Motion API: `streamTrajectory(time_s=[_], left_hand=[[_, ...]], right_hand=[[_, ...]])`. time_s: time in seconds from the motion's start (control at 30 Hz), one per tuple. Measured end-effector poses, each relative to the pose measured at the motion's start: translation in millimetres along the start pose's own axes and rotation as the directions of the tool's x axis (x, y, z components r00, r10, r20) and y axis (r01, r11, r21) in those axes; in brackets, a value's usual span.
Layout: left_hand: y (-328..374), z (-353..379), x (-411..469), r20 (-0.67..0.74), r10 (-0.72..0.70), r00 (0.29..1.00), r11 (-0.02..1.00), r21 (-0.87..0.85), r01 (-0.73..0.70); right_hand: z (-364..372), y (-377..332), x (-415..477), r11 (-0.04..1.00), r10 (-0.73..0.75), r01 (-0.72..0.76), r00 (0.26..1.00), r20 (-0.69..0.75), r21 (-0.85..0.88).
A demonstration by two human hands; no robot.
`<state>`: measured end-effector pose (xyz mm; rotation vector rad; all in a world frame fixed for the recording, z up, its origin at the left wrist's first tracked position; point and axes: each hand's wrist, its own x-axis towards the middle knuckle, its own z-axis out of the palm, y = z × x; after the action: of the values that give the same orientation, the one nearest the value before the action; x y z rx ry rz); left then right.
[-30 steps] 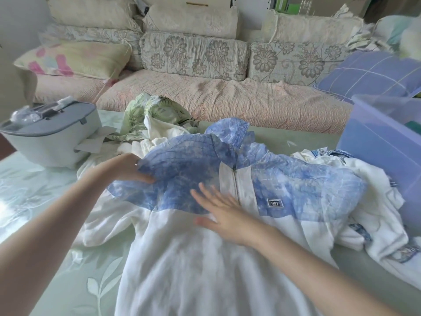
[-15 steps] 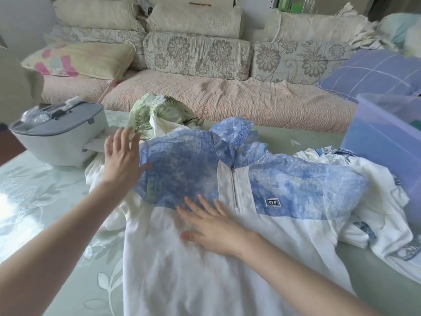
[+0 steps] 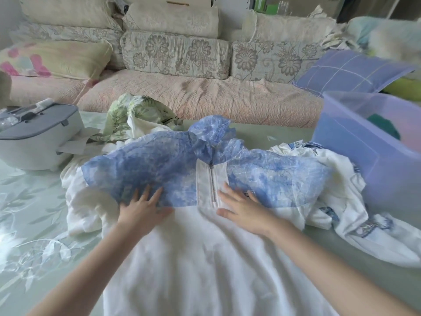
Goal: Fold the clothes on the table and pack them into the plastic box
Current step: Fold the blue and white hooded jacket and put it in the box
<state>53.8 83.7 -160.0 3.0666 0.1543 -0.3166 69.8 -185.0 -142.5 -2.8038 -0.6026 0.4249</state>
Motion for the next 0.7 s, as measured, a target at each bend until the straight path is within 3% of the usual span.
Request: streamTrajectory(time_s=[0.07, 0.1, 0.17, 0.23, 0.27, 0.37, 0.53, 0.63, 0.7], left_hand=[[19, -7, -7, -0.106, 0.044, 0.993, 0.999, -0.006, -0.045], [31, -11, -13, -0.141, 0.092, 0.986, 0.994, -0.042, -0.099], [58, -17, -27, -0.085, 0.210, 0.974, 0.969, -0.112, -0.219], [82, -18, -43, 0.025, 0.298, 0.954, 0.946, -0.138, -0.292], [91, -16, -51, 0.043, 0.331, 0.943, 0.935, -0.148, -0.322], [107, 0, -68, 0.084, 0.377, 0.922, 0.912, -0.205, -0.354], [113, 17, -76, 0.187, 0.371, 0.909, 0.927, -0.128, -0.352], [115, 17, -76, 0.193, 0.348, 0.917, 0.937, -0.083, -0.339], [115, 16, -77, 0.183, 0.352, 0.918, 0.936, -0.076, -0.344]], right_hand=[[-18, 12, -8, 0.997, -0.014, 0.033, 0.971, -0.238, 0.076], [-29, 21, -14, 0.992, 0.014, 0.037, 0.920, -0.392, 0.123], [-47, 49, -30, 0.986, 0.123, -0.020, 0.759, -0.640, 0.166], [-60, 80, -43, 0.970, 0.239, -0.194, 0.629, -0.739, 0.149], [-66, 92, -49, 0.947, 0.296, -0.288, 0.619, -0.728, 0.141], [-78, 115, -59, 0.873, 0.459, -0.470, 0.709, -0.535, 0.126], [-90, 118, -66, 0.858, 0.509, -0.505, 0.814, -0.279, 0.091], [-91, 126, -69, 0.882, 0.462, -0.360, 0.791, -0.402, 0.305], [-100, 124, -70, 0.842, 0.478, -0.185, 0.691, -0.542, 0.507]])
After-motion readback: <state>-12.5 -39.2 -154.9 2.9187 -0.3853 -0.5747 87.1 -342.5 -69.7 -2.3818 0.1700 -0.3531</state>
